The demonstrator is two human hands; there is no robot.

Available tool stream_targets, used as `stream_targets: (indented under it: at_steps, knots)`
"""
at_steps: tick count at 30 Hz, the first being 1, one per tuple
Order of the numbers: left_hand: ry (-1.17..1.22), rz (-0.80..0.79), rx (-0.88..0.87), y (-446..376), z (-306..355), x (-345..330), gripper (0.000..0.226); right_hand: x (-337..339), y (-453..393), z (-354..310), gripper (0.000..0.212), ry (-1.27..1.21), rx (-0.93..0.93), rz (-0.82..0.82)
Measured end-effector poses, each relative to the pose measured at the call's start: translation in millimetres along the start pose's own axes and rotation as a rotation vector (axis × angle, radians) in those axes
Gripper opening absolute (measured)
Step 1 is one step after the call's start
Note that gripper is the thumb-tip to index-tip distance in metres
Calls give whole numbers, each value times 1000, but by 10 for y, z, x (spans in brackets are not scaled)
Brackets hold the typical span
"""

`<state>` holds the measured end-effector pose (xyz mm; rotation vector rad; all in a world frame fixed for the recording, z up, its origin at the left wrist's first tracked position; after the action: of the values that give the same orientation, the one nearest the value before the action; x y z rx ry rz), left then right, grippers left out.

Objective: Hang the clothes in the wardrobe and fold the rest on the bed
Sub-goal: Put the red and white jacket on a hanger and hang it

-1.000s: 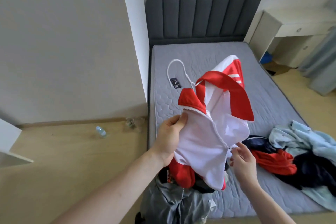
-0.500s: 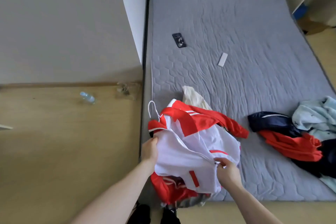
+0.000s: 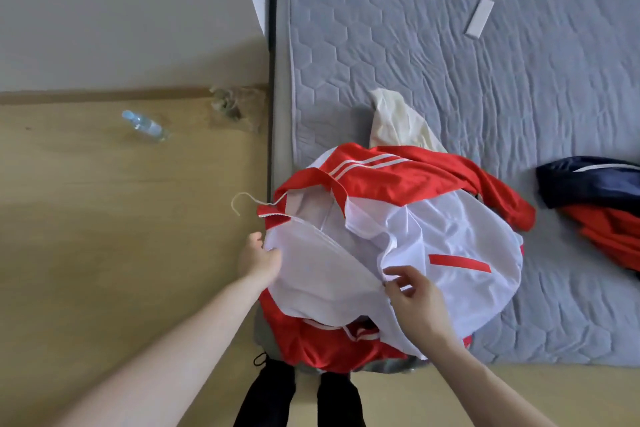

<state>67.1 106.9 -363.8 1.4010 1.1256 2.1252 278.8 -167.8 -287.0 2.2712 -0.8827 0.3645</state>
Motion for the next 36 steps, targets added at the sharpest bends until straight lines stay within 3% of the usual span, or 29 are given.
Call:
stream_targets:
  at_steps: [3,6,8,12,17,20,26,29,32,36]
  knots:
    - [-23,83,-278,366,179,-1,46,-87,-12,19,17,-64,10,33]
    - [-151,-170,-625,971,367,-416,38,-183,19,66,17,-103,8,43]
    - [-299,-299,-761,1307,402,-716,41,-201,20,67,17,-115,27,65]
    - [-374,-350,-847,1581,484,-1088,39,-217,-1,-10,15,-133,83,42]
    - [-352,-202,-966,1613,634,-1167,10,-124,-40,-43,7,-158,107,-8]
    - [-324,-217,-925,1546,638,-1201,5,-21,-74,39,9,-136,88,-16]
    - [-367,-252,-697,1255,404,-1268,4,-60,-46,313,26,198,58,-63]
    - [-487,-270,-635,1195,203,-1404,27,-186,30,481,33,334,68,-141]
    - [-461,-265,-541,1132,117,-1520,46,-225,59,572,44,396,88,-135]
    - [-369,-248,-434,1038,124,-1677,42,-236,19,675,50,456,86,-120]
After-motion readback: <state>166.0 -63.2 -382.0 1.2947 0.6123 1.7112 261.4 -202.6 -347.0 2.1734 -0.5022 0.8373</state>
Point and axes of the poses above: each hand's wrist, its own y-axis away from the middle knuckle, its own x-axis out of the back of the hand, z = x × y, the point moved 10 cm from there along -y, towards the middle knuckle, and after that the axes turned 13 degrees about x, right-handed, at the moved point
